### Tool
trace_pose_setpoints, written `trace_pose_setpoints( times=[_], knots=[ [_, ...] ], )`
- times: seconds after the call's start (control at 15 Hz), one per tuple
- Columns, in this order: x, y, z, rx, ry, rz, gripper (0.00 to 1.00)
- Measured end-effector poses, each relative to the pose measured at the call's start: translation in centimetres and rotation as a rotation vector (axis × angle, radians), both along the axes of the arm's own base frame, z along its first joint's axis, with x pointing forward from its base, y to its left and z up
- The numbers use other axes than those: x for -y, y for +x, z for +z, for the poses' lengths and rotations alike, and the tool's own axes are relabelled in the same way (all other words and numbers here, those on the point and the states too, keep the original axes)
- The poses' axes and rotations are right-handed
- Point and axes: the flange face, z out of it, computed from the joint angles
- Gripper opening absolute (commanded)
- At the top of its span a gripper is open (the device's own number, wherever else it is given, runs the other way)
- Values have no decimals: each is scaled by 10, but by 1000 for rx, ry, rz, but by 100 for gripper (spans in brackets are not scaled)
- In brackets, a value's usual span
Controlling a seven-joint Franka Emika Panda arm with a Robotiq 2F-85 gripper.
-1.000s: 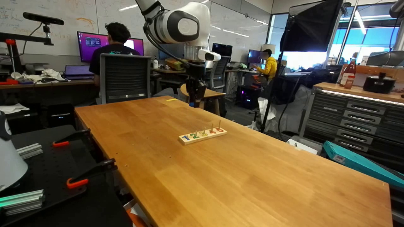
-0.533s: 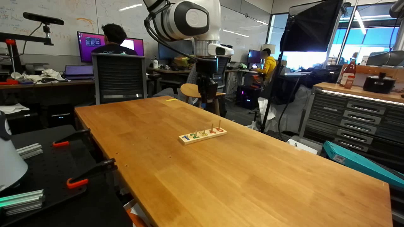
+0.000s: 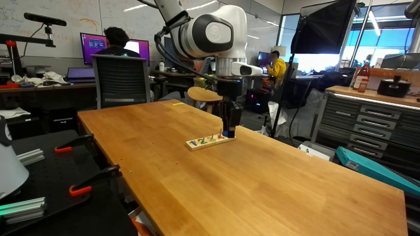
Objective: Remove the blue ring from the wooden stand
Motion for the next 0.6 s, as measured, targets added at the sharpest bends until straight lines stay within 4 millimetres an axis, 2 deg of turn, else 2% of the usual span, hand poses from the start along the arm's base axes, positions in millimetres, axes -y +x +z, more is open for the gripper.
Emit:
trace_pose_setpoints(
  times=[0.33, 0.47, 0.53, 0.6],
  knots=[
    [9, -3, -55, -56, -7, -6, 18],
    [7, -2, -73, -70, -6, -2, 69],
    [5, -2, -81, -78, -4, 1, 64],
    [3, -1, -88, -84, -1, 4, 73]
  ],
)
